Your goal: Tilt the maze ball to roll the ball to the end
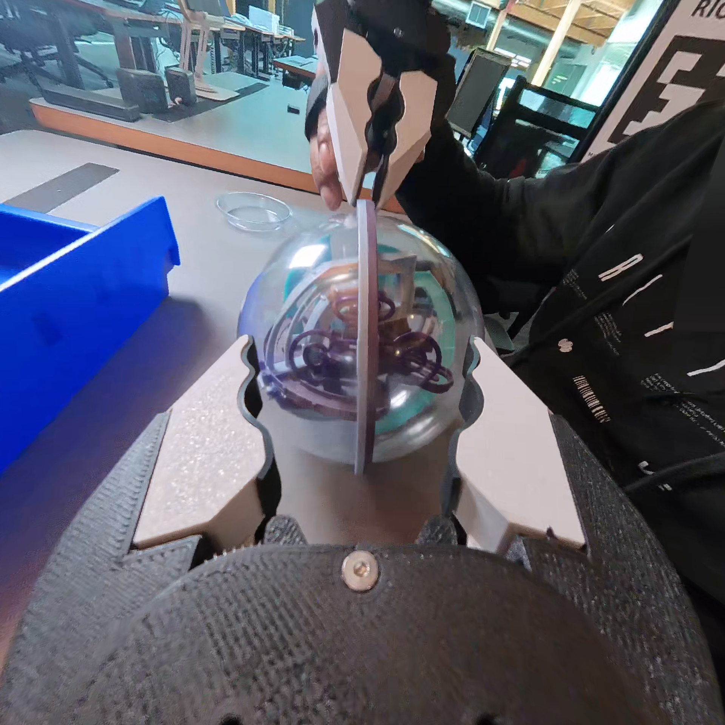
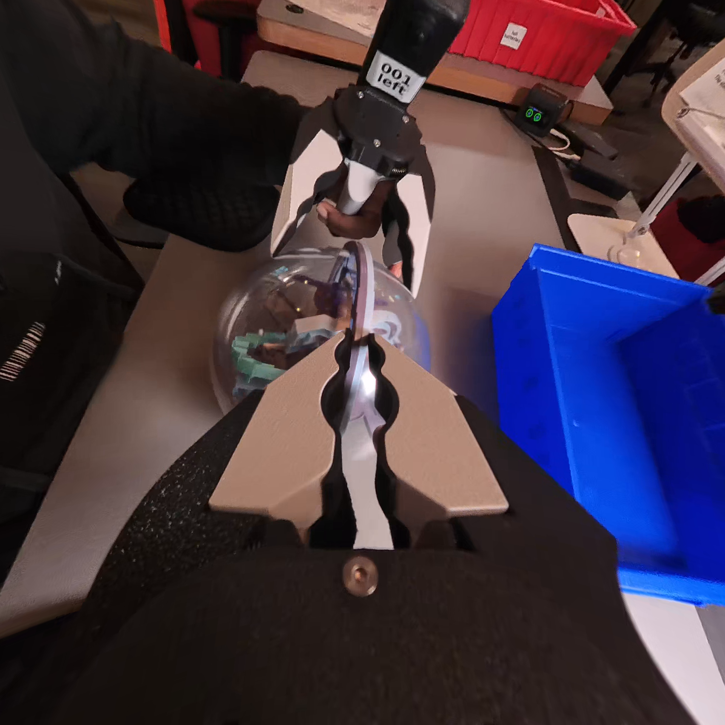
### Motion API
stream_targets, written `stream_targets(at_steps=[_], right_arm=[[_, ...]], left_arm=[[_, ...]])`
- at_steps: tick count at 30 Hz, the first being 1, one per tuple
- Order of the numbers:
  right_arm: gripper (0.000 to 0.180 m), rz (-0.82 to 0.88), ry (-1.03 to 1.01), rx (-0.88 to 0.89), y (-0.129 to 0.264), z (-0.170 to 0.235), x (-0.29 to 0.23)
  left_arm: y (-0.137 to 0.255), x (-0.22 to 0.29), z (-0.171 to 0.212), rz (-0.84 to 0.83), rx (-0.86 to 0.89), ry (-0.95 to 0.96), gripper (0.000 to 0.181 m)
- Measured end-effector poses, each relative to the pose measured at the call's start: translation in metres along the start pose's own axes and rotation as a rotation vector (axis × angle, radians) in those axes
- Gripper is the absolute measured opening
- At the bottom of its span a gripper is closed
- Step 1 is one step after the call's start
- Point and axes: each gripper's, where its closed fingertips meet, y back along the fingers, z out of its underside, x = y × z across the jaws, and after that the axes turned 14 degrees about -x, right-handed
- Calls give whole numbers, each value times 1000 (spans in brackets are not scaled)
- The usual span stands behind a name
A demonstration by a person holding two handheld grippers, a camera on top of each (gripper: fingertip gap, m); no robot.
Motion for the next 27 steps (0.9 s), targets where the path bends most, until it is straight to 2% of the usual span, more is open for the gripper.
stream_targets(at_steps=[3,5,7,9,14,19,20,23,25,27], right_arm=[[6,37,-9,35,-4,-7,6],[6,112,-22,33,-9,-4,17],[4,144,-27,41,-13,-1,21],[0,148,-36,77,-15,-4,18],[0,224,-44,87,-11,-3,22],[25,239,-194,155,15,19,30],[31,202,-240,159,19,28,27],[31,53,-383,188,24,56,12],[40,-62,-431,204,24,70,-7],[40,-112,-455,194,18,82,-22]], left_arm=[[5,1,9,-41,-18,-15,89],[12,-1,16,-68,-19,9,58],[15,-6,24,-88,-36,38,40],[12,-3,31,-85,-61,25,12],[0,8,28,-45,-62,9,10],[-2,5,33,-49,-62,30,9],[-2,3,34,-57,-66,28,9],[1,-1,37,-80,-71,15,9],[3,-3,36,-95,-63,0,9],[5,-4,34,-112,-48,-13,9]])
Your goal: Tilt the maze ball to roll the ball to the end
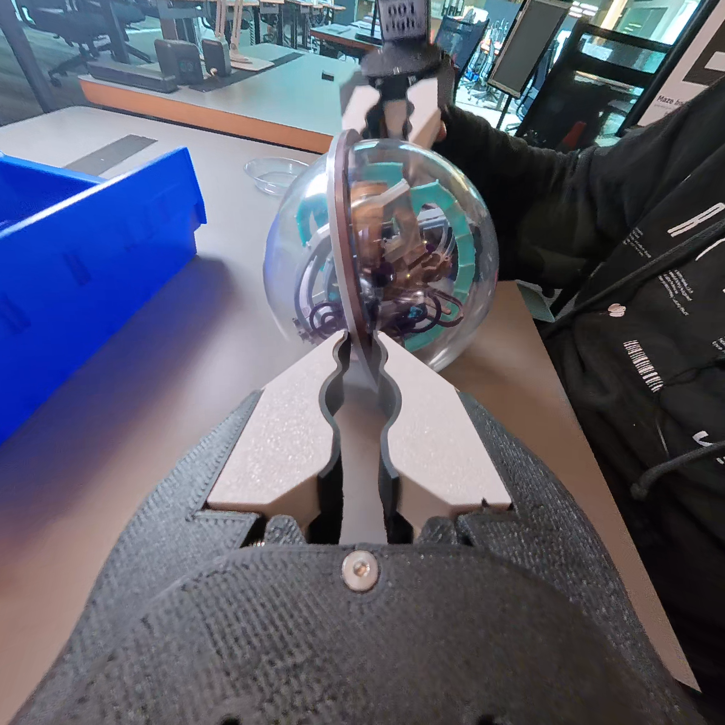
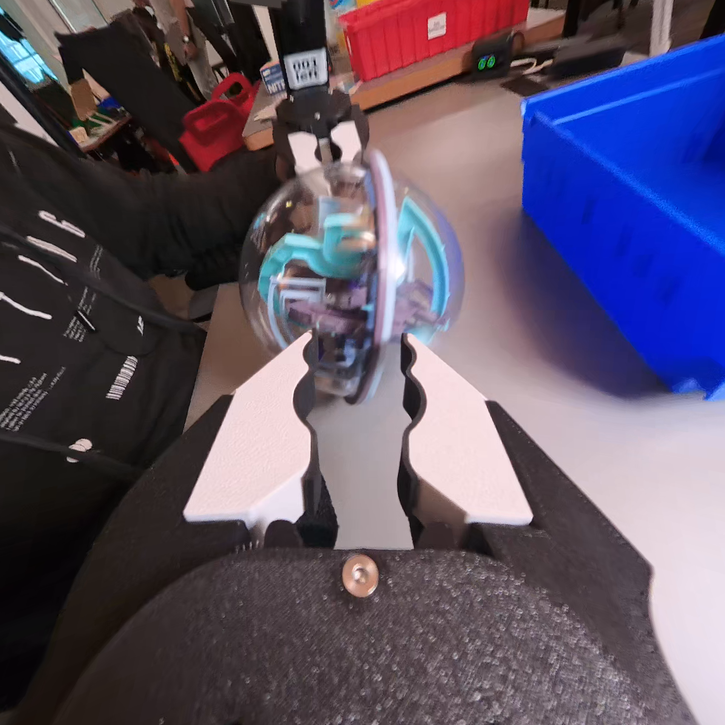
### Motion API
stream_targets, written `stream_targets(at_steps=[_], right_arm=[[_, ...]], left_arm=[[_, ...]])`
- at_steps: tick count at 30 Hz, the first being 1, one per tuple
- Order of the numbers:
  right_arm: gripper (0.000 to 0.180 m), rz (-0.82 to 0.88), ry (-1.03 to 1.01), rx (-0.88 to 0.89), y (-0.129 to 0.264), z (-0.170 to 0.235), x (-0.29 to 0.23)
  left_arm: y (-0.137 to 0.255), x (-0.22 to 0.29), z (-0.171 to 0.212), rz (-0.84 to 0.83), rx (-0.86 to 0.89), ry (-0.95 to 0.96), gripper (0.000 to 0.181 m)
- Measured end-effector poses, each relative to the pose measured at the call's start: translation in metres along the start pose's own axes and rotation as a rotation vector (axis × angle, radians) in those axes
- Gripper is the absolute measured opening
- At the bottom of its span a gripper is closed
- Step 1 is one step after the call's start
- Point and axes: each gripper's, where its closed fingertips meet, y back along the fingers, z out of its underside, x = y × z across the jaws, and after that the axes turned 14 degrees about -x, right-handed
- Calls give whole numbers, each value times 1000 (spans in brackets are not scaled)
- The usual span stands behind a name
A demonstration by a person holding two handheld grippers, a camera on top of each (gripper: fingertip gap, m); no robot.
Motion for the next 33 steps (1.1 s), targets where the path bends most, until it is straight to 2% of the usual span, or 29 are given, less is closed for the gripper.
stream_targets(at_steps=[3,4,5,12,13,16,18,21,25,27,33], right_arm=[[36,-7,4,-15,-17,17,-3],[25,-14,6,-16,-20,20,-4],[6,-12,10,-17,-23,21,-3],[6,52,99,6,-39,24,4],[6,81,132,19,-39,22,6],[7,202,271,25,-38,18,7],[7,256,343,15,-38,16,5],[7,307,418,23,-35,13,1],[6,395,497,-31,-34,17,4],[6,464,544,-89,-36,25,10],[6,469,521,-107,-37,27,14]], left_arm=[[4,-3,-6,-38,24,-20,9],[9,-4,-10,-49,45,-20,9],[13,-6,-13,-65,58,-18,8],[27,-5,-20,-91,117,-6,9],[27,-4,-19,-73,119,-2,12],[25,1,-8,-2,95,17,43],[20,0,4,4,57,11,52],[20,1,13,20,36,-18,41],[20,6,14,1,17,-82,9],[15,4,15,-85,-25,-145,11],[19,5,-5,-186,32,-234,8]])
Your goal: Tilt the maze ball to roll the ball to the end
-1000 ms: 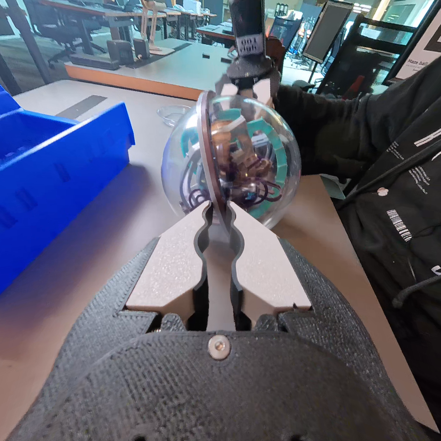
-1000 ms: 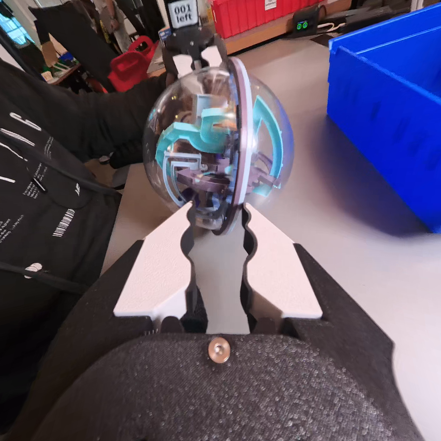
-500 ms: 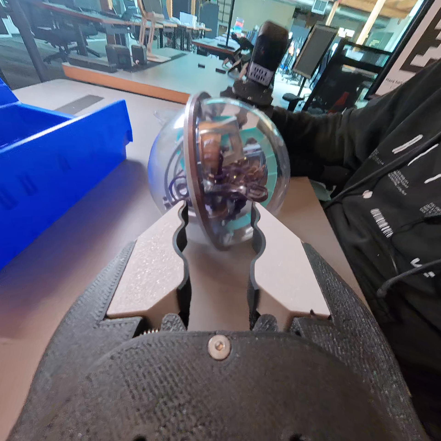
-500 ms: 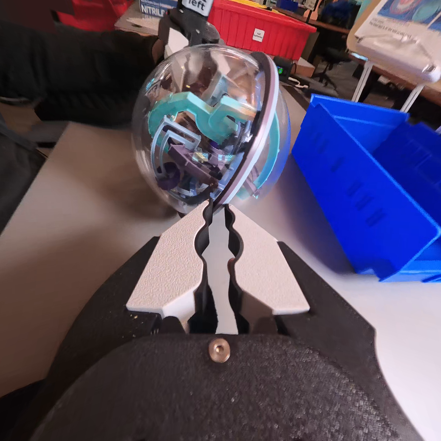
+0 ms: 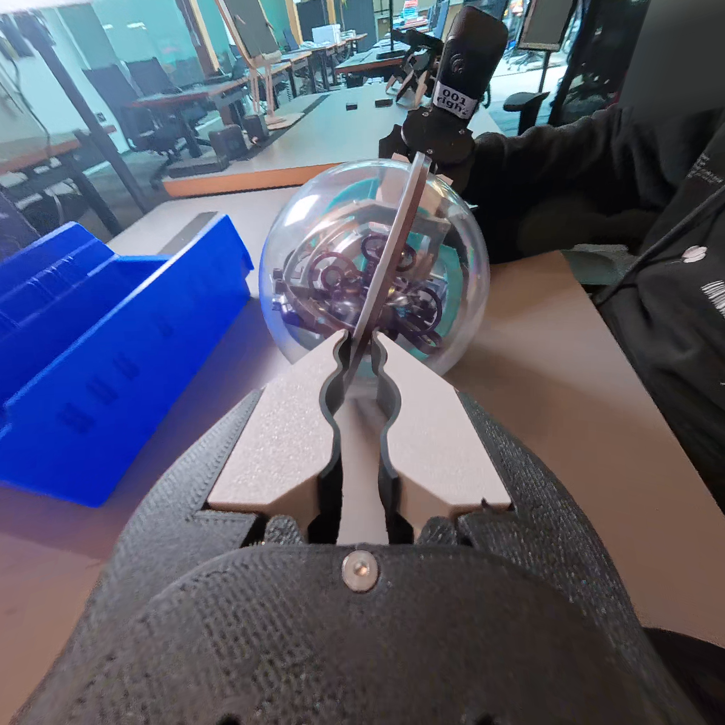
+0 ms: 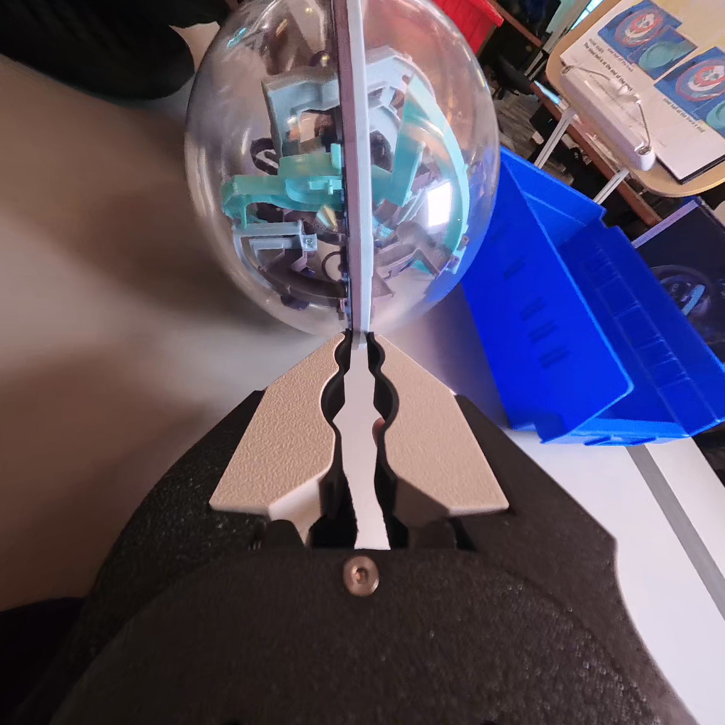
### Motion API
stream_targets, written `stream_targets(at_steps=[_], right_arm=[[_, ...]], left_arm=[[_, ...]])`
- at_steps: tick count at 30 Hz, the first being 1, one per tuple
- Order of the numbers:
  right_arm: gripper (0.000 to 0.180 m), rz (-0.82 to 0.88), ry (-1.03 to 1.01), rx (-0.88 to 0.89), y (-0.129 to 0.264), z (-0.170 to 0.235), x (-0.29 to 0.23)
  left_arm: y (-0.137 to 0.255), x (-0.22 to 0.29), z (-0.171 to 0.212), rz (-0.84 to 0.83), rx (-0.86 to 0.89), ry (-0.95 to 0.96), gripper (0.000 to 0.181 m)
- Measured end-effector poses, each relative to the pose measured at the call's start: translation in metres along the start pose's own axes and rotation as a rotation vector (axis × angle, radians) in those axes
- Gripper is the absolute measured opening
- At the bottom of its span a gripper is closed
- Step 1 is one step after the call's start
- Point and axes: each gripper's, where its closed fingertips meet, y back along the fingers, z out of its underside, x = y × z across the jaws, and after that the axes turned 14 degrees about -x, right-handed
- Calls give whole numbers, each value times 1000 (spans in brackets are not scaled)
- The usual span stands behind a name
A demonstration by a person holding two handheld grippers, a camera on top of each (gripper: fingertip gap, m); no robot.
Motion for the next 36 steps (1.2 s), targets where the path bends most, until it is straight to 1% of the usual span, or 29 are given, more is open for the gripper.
stream_targets(at_steps=[4,8,15,19,22,27,33,36], right_arm=[[6,23,-9,36,13,-15,19],[6,47,-9,84,39,-46,49],[6,57,-15,217,88,-118,103],[7,70,24,249,105,-148,119],[6,65,39,268,113,-163,122],[7,9,28,282,114,-167,116],[6,0,8,302,113,-161,118],[6,-9,0,303,112,-157,118]], left_arm=[[9,-7,-22,-53,40,-32,8],[25,-19,-57,-107,86,-80,8],[75,-37,-141,-210,224,-167,8],[100,-46,-173,-263,287,-186,8],[114,-45,-191,-268,345,-183,8],[123,-39,-206,-262,367,-175,8],[116,-39,-194,-239,351,-172,7],[113,-40,-193,-211,369,-163,7]])
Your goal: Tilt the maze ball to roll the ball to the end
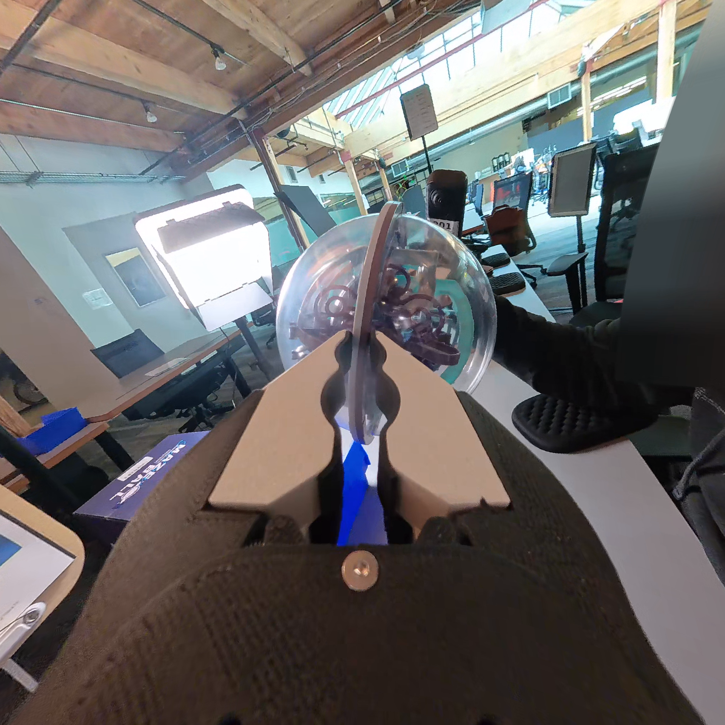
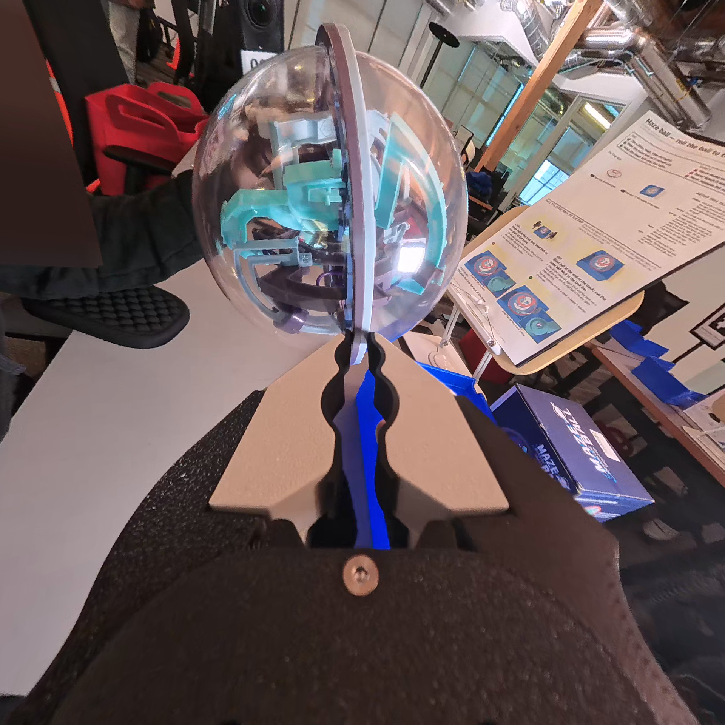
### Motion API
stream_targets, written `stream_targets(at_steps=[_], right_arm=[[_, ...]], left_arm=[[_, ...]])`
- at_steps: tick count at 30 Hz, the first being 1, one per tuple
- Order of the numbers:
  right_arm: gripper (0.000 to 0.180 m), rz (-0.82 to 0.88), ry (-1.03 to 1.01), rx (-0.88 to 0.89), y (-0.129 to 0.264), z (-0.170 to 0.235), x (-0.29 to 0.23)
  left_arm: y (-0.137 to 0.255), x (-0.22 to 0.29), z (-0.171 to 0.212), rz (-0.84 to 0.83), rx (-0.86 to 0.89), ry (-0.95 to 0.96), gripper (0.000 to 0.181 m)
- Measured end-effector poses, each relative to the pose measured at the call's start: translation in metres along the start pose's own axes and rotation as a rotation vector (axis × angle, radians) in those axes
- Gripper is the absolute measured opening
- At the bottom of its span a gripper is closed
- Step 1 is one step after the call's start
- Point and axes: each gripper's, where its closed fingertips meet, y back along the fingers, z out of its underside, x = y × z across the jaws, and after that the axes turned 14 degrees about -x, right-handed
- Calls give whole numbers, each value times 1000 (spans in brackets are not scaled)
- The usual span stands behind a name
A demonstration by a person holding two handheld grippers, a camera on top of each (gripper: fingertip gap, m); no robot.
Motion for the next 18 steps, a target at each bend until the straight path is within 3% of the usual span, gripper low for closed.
stream_targets(at_steps=[18], right_arm=[[6,-23,-103,-67,-4,36,16]], left_arm=[[-26,-20,60,42,-96,140,8]])
